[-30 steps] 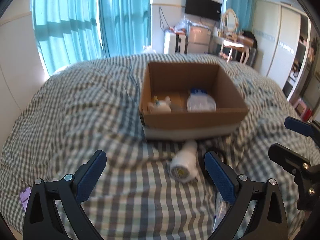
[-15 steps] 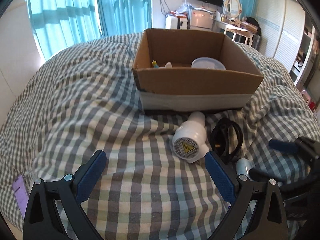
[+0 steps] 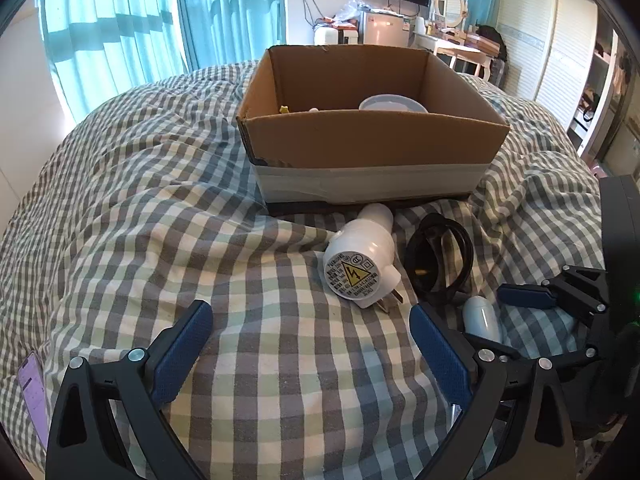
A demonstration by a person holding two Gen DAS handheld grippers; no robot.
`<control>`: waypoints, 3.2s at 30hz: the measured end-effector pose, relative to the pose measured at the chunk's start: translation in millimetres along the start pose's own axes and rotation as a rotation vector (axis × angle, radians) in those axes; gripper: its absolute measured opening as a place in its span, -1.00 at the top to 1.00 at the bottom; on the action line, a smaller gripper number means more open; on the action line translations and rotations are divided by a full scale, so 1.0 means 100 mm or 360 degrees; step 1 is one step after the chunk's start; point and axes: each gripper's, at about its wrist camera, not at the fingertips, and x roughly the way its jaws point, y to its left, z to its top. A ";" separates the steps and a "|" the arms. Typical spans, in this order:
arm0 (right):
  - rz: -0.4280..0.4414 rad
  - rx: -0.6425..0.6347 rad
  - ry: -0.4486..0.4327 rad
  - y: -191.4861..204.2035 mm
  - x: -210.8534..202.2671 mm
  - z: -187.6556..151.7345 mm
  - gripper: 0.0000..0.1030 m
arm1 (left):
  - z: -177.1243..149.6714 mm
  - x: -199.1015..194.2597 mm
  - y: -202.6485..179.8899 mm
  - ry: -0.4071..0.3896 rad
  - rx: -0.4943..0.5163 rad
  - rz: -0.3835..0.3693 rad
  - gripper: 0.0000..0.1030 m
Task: Organize objects
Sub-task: 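Grasp the white earbud case with the right gripper while the left grasps the white plug, then carry the plug and earbud case with both grippers over the box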
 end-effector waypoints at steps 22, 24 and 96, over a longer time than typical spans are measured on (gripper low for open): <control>-0.0153 0.0099 -0.0117 -0.16 -0.17 -0.03 0.50 | -0.03 0.01 -0.02 0.0023 0.0004 -0.0020 -0.97; -0.0190 0.0076 -0.0094 -0.12 -0.13 -0.01 0.48 | -0.03 0.01 -0.02 0.0025 0.0004 -0.0020 -0.97; -0.0141 0.0066 -0.0121 -0.18 -0.12 0.15 0.03 | 0.19 -0.07 0.04 -0.0020 -0.0059 -0.0088 0.03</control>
